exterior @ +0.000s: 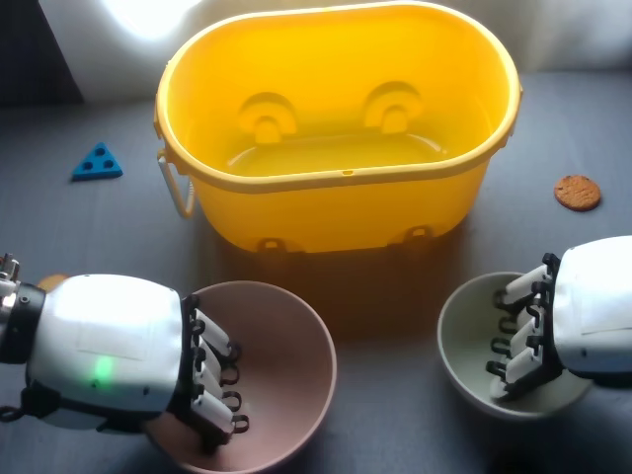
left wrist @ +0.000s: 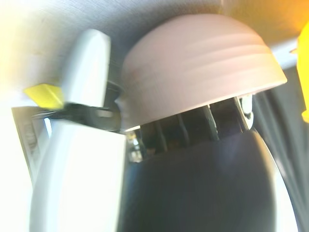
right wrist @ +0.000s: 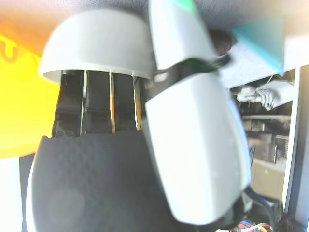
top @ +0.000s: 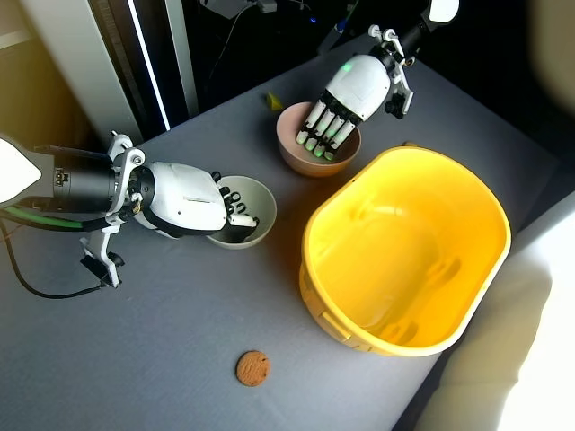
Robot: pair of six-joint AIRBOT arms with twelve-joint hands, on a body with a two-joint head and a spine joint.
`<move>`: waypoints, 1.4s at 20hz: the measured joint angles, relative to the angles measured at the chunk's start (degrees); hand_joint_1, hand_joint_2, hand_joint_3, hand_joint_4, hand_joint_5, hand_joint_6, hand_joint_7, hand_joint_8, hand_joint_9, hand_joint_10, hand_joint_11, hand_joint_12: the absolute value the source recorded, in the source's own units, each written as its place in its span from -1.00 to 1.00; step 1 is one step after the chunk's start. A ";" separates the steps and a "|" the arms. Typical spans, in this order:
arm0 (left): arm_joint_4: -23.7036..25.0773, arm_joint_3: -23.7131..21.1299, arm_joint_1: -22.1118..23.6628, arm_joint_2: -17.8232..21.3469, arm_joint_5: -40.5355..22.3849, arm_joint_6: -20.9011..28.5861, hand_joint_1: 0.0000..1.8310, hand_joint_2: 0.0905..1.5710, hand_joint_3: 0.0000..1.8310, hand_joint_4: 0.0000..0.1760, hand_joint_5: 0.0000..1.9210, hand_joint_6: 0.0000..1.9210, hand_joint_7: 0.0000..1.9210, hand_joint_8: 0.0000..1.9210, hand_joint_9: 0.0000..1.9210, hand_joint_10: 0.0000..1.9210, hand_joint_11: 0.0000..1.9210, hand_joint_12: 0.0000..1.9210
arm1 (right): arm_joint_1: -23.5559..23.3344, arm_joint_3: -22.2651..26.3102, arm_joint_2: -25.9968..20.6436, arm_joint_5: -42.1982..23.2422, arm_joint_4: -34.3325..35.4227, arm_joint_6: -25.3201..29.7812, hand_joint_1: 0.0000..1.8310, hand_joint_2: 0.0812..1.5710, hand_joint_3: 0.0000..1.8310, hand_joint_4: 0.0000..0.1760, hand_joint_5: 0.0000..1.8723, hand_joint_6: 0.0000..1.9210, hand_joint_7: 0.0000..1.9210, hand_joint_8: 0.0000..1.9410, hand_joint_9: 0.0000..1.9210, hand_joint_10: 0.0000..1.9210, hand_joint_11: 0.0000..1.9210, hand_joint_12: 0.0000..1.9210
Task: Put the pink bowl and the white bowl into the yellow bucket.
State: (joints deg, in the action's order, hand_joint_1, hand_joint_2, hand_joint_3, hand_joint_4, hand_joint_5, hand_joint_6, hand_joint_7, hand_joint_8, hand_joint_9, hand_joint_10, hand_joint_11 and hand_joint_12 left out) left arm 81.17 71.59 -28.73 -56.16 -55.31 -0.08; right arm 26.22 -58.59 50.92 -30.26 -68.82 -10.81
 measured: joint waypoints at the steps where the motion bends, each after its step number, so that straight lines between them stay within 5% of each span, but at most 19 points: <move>1: -0.04 0.00 0.00 0.00 -0.11 -0.02 0.50 0.40 -1.00 -1.00 -0.11 0.20 0.05 -0.03 -0.07 0.21 -0.19 0.11 | -0.02 -0.07 0.00 -0.20 0.00 -0.04 0.62 0.46 -1.00 -1.00 -0.26 0.26 -0.12 0.06 -0.15 0.28 -0.14 0.70; 4: -0.42 -0.02 0.00 0.00 -0.07 -0.13 0.51 0.37 -1.00 -1.00 -0.07 0.04 0.09 -0.01 -0.02 0.13 -0.15 0.05 | -0.26 -0.07 -0.04 -0.94 -0.15 0.02 0.63 0.37 -1.00 -1.00 -0.05 0.00 0.02 -0.07 -0.01 0.07 -0.06 0.54; 5: -0.79 -0.04 0.00 0.02 -0.07 -0.11 0.51 0.37 -1.00 -1.00 -0.08 0.06 0.07 0.01 0.00 0.12 -0.14 0.04 | -0.24 -0.07 -0.04 -0.94 -0.35 -0.02 0.54 0.33 -1.00 -1.00 0.06 -0.09 0.09 -0.16 0.08 0.05 0.02 0.18; 7: -0.76 -0.55 0.11 0.26 0.02 -0.15 0.51 0.38 -1.00 -1.00 -0.09 0.04 0.06 0.05 0.01 0.12 -0.11 0.01 | -0.26 -0.07 -0.02 -1.31 -0.35 -0.22 0.52 0.33 -1.00 -1.00 0.02 -0.03 0.10 -0.16 0.13 0.01 0.04 0.00; 17: -0.59 -1.66 2.75 3.08 -0.55 1.53 0.50 0.41 -1.00 -1.00 -0.09 0.13 0.01 0.17 -0.12 0.21 -0.21 0.13 | -2.23 -0.07 -2.73 -9.44 2.54 0.17 0.50 0.39 -1.00 -1.00 -0.07 0.11 -0.01 0.02 0.02 0.18 -0.08 0.14; 18: -0.48 -1.73 3.04 3.50 -1.64 2.14 0.50 0.41 -1.00 -1.00 -0.07 0.10 0.02 0.19 -0.12 0.20 -0.20 0.14 | -2.62 -0.09 -3.13 -10.95 2.69 0.92 0.51 0.36 -1.00 -1.00 0.00 0.00 0.07 -0.11 0.07 0.11 -0.04 0.12; 26: 0.94 -0.90 6.67 6.51 -6.40 6.58 0.50 0.43 -1.00 -1.00 -0.13 0.01 -0.01 0.33 -0.11 0.24 -0.19 0.14 | -6.88 -3.41 -4.37 -20.57 2.58 11.08 0.51 0.35 -1.00 -1.00 0.01 0.00 0.09 -0.13 0.06 0.10 -0.03 0.10; 28: 0.96 -0.90 8.50 7.28 -7.85 8.11 0.50 0.41 -1.00 -1.00 -0.10 0.02 0.03 0.22 -0.09 0.20 -0.18 0.13 | -8.63 -3.89 -4.79 -22.84 2.54 13.60 0.51 0.34 -1.00 -1.00 0.03 -0.03 0.09 -0.15 0.07 0.09 -0.04 0.10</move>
State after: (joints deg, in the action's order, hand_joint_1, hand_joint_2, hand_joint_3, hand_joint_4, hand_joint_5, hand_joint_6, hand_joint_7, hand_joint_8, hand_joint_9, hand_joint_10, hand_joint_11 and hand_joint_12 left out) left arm 82.13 70.70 -20.23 -48.88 -63.16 8.03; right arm 17.58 -62.48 46.13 -53.10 -66.28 2.79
